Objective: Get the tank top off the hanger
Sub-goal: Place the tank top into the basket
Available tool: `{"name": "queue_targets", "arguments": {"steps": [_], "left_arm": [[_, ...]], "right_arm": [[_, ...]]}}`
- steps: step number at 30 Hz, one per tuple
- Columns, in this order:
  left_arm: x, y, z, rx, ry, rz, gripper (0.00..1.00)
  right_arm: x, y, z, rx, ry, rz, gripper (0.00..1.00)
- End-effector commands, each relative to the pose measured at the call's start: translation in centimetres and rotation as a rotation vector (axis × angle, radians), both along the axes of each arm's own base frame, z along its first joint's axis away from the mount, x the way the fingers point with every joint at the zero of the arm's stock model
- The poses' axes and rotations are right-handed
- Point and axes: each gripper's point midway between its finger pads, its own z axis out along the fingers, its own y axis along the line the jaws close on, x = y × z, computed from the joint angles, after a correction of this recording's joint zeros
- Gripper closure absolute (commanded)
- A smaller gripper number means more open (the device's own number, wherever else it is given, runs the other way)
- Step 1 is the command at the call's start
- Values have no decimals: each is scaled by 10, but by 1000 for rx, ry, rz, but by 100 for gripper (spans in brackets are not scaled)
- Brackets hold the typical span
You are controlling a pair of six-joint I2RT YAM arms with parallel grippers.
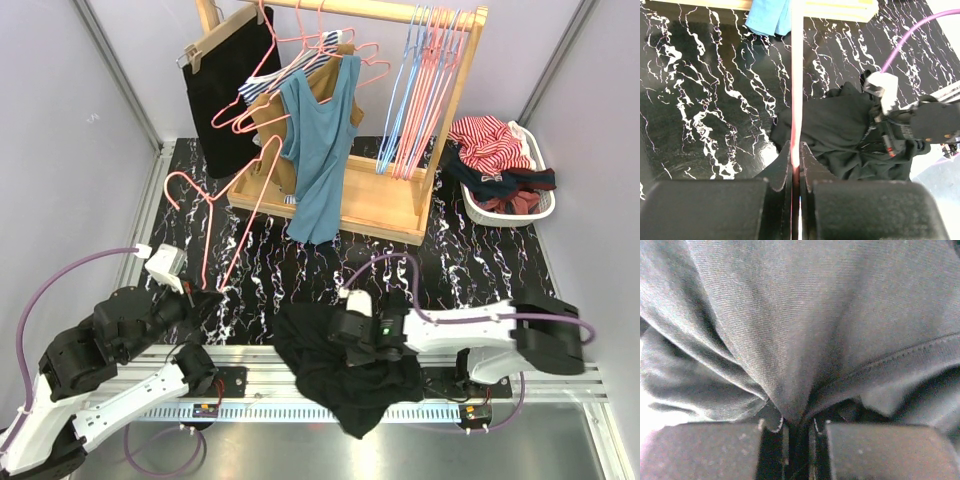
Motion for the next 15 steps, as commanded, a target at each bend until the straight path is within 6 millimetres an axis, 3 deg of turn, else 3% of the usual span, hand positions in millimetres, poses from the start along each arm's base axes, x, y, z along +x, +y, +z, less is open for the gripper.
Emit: {"name": "queue_targets", "arguments": {"steps": [1,2,4,6,9,11,12,15], "left_arm": [[7,-8,21,-78,-58,9,100],[8,-7,24,-84,-65,10,100],[8,-6,33,-106,-88,13,100],[8,-6,36,-115,-92,14,100],[6,-9,38,-127,-86,2,100],[6,-13,39,-127,-76,-13,100],[5,-14,39,-127,-75,-16,100],[4,-15,42,-132,-73,-24,100]], "right_arm": [[23,-53,23,-102,-107,-123,100],[35,-55,48,-31,-154,-157,100],[62,-72,71,-7,-217,-198,100],[105,-104,107,51,-310,-366,100],[148,-157,152,69,-467,-558,100],[163,-183,168,55,-527,-639,100],[175,-205,176,33,-547,-730,100],[197,-246,179,10,-549,-856,100]]}}
